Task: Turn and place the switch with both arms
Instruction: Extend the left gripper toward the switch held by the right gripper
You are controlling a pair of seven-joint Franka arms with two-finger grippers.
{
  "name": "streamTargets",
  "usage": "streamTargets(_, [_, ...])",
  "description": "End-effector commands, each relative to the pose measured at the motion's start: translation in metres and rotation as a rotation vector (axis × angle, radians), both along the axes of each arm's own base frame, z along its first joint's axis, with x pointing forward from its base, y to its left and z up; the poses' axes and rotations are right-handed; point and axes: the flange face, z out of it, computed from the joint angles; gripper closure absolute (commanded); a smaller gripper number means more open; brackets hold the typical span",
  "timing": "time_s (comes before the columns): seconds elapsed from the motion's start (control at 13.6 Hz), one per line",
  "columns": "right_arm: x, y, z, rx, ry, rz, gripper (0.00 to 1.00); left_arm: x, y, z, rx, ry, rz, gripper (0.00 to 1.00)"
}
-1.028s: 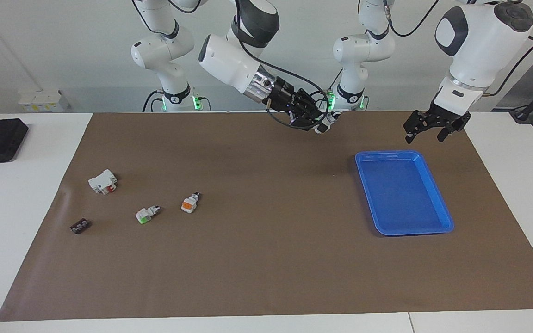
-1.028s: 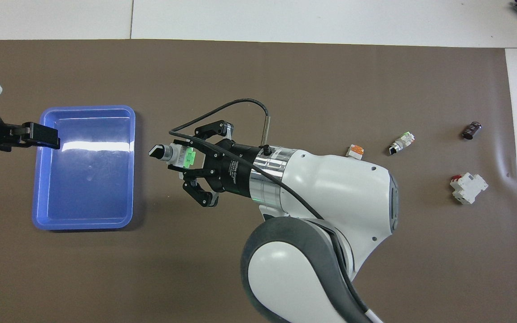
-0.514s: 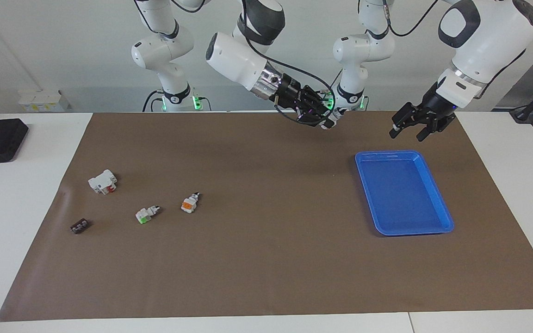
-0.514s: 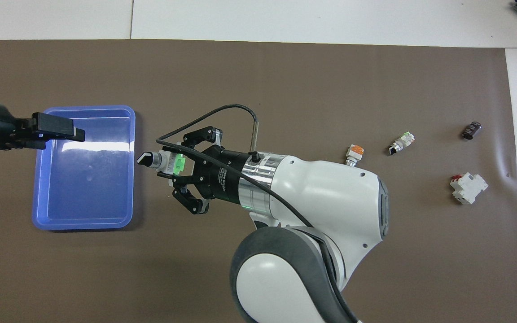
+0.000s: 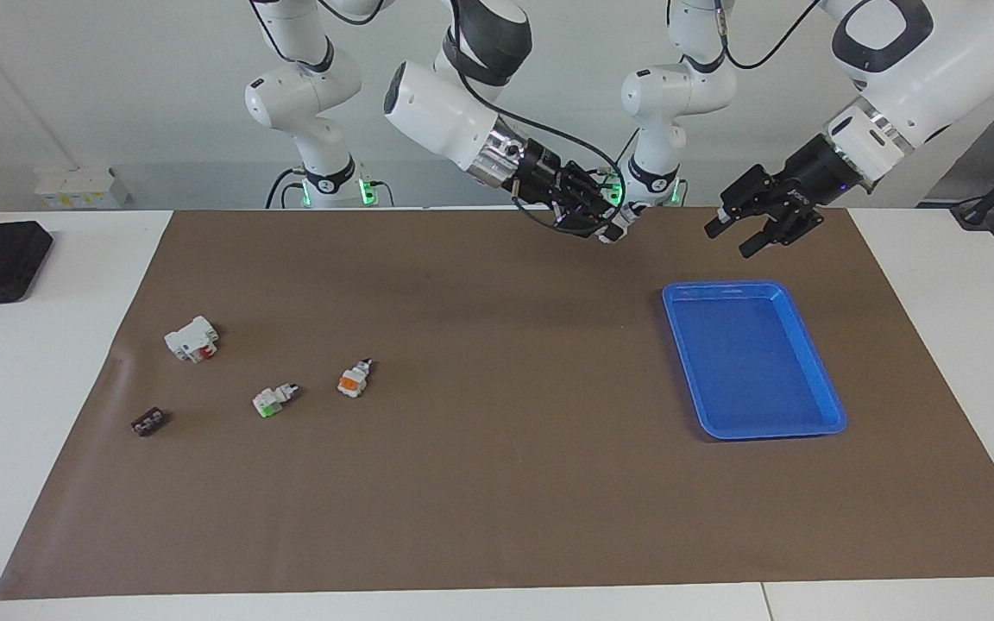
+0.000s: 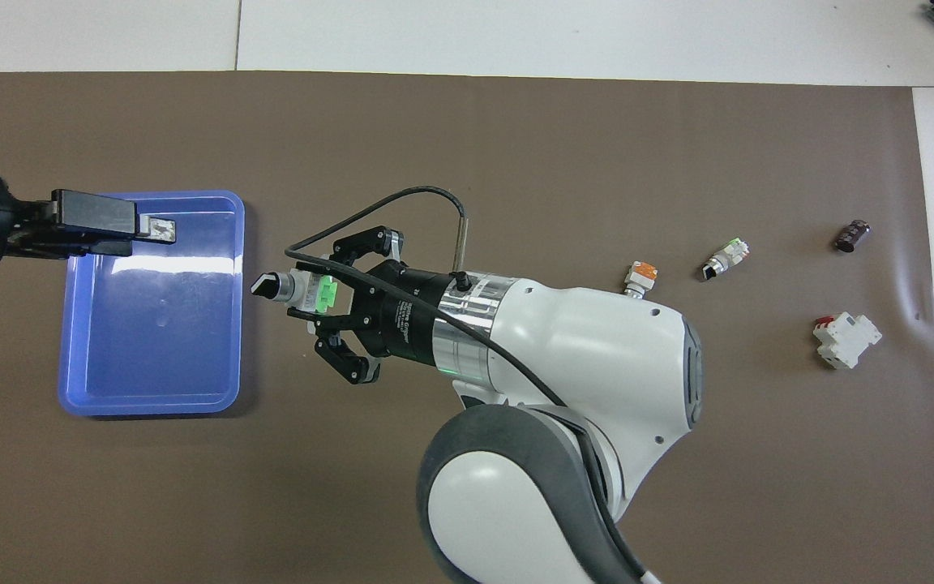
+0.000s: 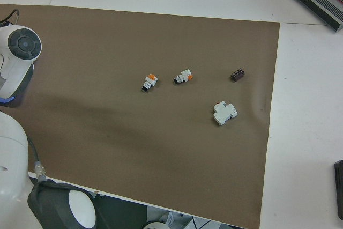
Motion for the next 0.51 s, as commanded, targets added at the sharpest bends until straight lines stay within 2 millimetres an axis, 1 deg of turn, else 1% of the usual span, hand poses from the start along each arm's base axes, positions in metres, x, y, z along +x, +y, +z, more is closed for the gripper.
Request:
streamTargets(0.0, [0.006, -0.005, -0.002, -0.001, -0.028, -0.006, 1.00, -0.007, -0.003, 0.010, -0.060, -0.057, -0.081, 0.31])
streamTargets(0.07, [0.009, -0.008, -0.002, -0.002, -0.031, -0.010, 1.00, -0.008, -0.005, 0.013, -0.069, -0.083, -0.111, 0.35])
streamTargets(0.15, [0.010, -0.010, -0.002, -0.003, -0.033, -0.012, 1.00, -0.008, -0.010, 0.016, -0.076, -0.110, -0.145, 0.38])
streamTargets(0.29, [0.009, -0.009, -0.004, -0.006, -0.032, -0.011, 1.00, -0.010, -0.020, 0.017, -0.077, -0.134, -0.195, 0.39])
streamTargets(0.37, [0.009, -0.010, -0.004, -0.006, -0.033, -0.013, 1.00, -0.013, -0.024, 0.021, -0.077, -0.145, -0.205, 0.39])
streamTargets(0.44, [0.009, -0.009, -0.004, -0.006, -0.033, -0.011, 1.00, -0.015, -0.030, 0.022, -0.076, -0.153, -0.224, 0.39])
